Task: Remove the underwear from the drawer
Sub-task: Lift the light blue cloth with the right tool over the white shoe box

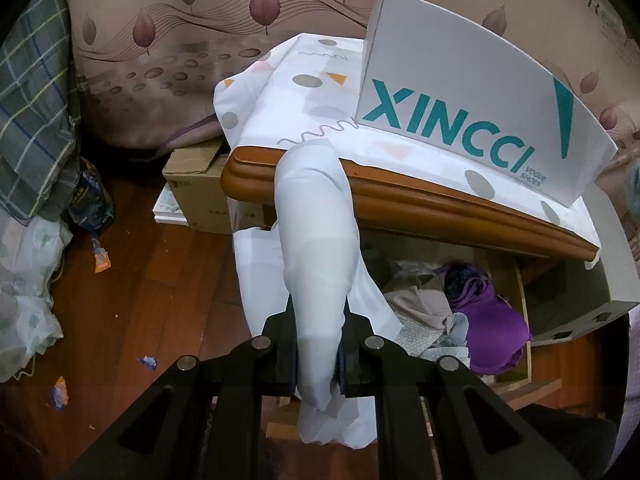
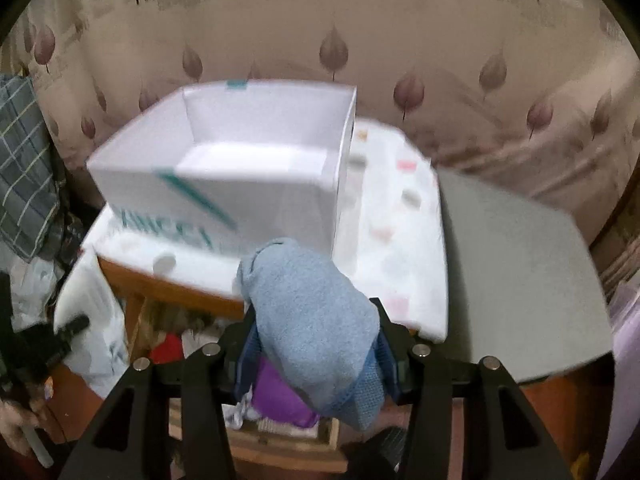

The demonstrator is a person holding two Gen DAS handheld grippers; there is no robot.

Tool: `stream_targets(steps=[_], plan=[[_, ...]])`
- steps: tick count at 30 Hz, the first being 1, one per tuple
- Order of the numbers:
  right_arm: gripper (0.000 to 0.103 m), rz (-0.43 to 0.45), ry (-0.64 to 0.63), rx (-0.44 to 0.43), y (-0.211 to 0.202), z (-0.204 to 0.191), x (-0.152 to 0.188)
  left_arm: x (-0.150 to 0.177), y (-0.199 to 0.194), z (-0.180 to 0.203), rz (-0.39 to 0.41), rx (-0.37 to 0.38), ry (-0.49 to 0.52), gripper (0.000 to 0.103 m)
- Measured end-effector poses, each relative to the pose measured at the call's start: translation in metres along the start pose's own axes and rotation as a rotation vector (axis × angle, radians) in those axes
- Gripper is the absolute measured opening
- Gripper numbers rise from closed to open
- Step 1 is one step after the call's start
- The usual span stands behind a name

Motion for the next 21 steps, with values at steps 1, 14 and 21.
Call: stream_targets(steps=[1,14,21], plan=[[0.05,0.012,-0.007,0.004,-0.003,0.0,-0.006,0.0,0.0,-0.001,-0.001,0.0,-0.001,0.012],[0.05,0.098,-0.15,0.068,0.002,-0.031,-0.094,0.002,0.002,-0.001,-0.011,-0.003,-0.006,0.012],[0.05,0.024,-0.152,0.064,0.048,-0.044,-0.113,0.001,0.003,-0.002,-0.016,-0.001,-0.009,0.013]])
Point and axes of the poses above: each gripper's, at about its wrist camera, not at the fingertips, and y roughly the way its jaws point, z to its right, x to its underside, the point moved 1 cm from there along y, roughly the way its jaws point, and after that the axes turned 3 degrees about -x, right-handed, at the moved point
